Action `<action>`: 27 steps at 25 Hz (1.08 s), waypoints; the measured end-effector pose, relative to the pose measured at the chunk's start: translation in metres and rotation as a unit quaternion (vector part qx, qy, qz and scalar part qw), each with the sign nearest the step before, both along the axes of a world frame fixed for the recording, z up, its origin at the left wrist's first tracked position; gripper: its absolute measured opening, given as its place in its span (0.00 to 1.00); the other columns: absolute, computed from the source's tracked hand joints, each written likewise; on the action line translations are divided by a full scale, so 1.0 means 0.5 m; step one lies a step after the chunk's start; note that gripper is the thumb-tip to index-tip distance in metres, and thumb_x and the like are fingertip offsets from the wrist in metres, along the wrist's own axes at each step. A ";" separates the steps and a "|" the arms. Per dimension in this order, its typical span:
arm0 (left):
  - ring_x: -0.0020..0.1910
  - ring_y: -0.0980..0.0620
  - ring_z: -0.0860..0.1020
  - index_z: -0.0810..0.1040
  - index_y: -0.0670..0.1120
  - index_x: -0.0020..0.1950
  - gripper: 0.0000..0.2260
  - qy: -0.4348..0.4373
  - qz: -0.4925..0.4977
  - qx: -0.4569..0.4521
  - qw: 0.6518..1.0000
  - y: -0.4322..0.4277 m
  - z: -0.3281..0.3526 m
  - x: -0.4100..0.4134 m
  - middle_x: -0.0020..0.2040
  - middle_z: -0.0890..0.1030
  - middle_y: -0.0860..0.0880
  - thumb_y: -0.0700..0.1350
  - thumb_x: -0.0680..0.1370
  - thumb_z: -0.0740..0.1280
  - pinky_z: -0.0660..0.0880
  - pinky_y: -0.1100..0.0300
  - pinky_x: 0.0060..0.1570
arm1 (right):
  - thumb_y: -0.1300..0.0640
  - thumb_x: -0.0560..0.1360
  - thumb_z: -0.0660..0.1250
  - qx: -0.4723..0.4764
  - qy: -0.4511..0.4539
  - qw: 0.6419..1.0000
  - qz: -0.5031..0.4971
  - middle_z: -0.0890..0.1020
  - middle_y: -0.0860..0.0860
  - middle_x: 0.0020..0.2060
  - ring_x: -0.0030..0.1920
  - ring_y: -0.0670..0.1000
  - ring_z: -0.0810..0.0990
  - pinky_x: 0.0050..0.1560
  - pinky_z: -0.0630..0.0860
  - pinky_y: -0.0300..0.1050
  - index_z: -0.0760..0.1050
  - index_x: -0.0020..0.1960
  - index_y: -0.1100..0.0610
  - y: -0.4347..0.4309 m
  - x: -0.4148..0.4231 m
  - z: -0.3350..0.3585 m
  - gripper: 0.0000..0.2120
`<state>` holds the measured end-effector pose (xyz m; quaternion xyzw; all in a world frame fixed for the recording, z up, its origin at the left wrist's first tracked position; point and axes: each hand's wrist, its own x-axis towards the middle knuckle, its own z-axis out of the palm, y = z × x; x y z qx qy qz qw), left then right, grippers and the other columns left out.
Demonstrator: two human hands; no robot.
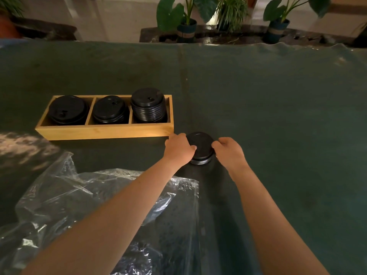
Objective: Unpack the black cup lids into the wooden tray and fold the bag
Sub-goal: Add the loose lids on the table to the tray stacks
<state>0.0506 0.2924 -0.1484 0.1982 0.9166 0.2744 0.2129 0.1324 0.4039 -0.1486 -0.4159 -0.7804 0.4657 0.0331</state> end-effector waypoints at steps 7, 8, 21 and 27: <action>0.60 0.40 0.72 0.73 0.39 0.62 0.15 -0.070 0.080 0.032 0.994 0.017 0.005 0.012 0.62 0.74 0.39 0.43 0.76 0.65 0.72 0.49 0.59 | 0.55 0.76 0.63 -0.003 0.002 1.000 -0.016 0.83 0.60 0.43 0.44 0.58 0.81 0.40 0.76 0.46 0.79 0.46 0.64 -0.024 -0.015 -0.006 0.13; 0.61 0.40 0.71 0.73 0.39 0.62 0.15 -0.084 0.107 0.041 0.990 0.020 0.008 0.018 0.62 0.73 0.39 0.41 0.76 0.64 0.73 0.50 0.58 | 0.56 0.76 0.63 -0.016 0.014 0.999 -0.033 0.83 0.60 0.47 0.46 0.59 0.81 0.42 0.77 0.47 0.79 0.48 0.64 -0.025 -0.014 -0.009 0.12; 0.55 0.41 0.71 0.76 0.39 0.56 0.13 -0.027 0.190 0.237 0.953 -0.074 0.088 0.054 0.53 0.76 0.38 0.40 0.72 0.64 0.59 0.69 0.46 | 0.57 0.75 0.65 0.074 0.135 0.983 -0.096 0.79 0.57 0.54 0.54 0.52 0.78 0.54 0.75 0.46 0.75 0.59 0.59 -0.134 -0.026 0.073 0.14; 0.59 0.42 0.74 0.73 0.41 0.64 0.19 0.021 0.269 0.336 0.902 -0.202 0.172 -0.066 0.59 0.77 0.40 0.41 0.74 0.68 0.72 0.46 0.60 | 0.58 0.74 0.67 0.164 0.243 0.956 -0.005 0.76 0.53 0.51 0.40 0.37 0.72 0.40 0.64 0.20 0.76 0.57 0.55 -0.254 -0.165 0.195 0.12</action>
